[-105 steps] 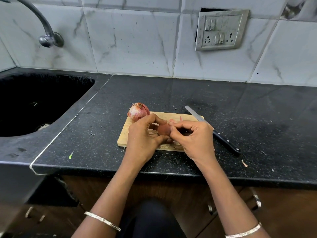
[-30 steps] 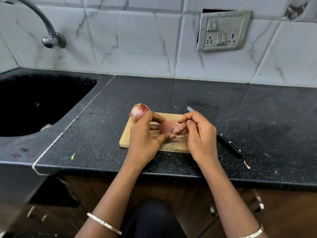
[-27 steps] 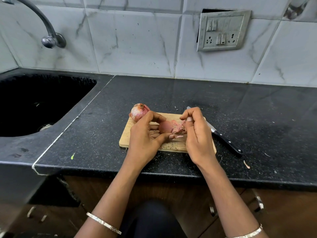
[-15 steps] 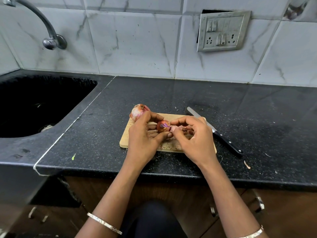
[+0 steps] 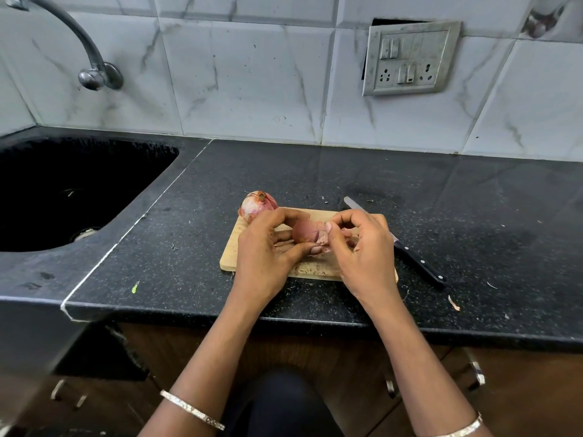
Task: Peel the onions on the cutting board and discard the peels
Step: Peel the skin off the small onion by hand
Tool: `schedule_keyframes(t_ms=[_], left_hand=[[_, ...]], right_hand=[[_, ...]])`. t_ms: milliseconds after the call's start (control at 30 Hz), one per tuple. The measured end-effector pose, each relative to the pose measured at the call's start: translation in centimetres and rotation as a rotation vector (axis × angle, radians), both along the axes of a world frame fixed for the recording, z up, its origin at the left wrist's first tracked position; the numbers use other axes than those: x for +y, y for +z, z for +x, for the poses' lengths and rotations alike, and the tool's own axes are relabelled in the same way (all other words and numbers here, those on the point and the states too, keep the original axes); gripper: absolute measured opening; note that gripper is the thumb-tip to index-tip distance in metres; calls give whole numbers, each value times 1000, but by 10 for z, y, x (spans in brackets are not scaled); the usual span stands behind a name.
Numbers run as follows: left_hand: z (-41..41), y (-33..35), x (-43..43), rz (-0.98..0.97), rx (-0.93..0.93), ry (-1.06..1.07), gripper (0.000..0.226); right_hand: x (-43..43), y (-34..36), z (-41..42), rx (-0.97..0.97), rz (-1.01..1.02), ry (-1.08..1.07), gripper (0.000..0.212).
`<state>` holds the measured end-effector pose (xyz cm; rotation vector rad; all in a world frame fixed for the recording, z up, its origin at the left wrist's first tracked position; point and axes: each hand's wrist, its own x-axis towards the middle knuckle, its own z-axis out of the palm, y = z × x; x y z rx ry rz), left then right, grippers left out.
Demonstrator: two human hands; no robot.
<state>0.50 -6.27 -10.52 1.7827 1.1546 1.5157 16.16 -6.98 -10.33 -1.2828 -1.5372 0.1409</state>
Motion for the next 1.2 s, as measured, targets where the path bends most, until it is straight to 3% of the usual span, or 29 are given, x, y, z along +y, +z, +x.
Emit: schedule_keyframes(t_ms=[167, 367, 467, 600, 767, 1200], left_hand=[[0, 0, 1, -32, -30, -16, 45], [0, 3, -3, -18, -11, -21, 44], [-1, 2, -1, 11, 28, -2, 45], [0, 0, 0, 23, 44, 7, 45], [-2, -4, 3, 55, 76, 15, 45], [-3, -5, 5, 90, 167, 39, 51]], right_hand=[[0, 0, 4, 55, -16, -79, 3], [-3, 4, 4, 96, 19, -5, 26], [-4, 4, 2, 52, 62, 62, 15], [-3, 2, 4, -32, 69, 62, 22], [0, 0, 0, -4, 39, 168, 20], [1, -3, 5, 101, 5, 197, 13]])
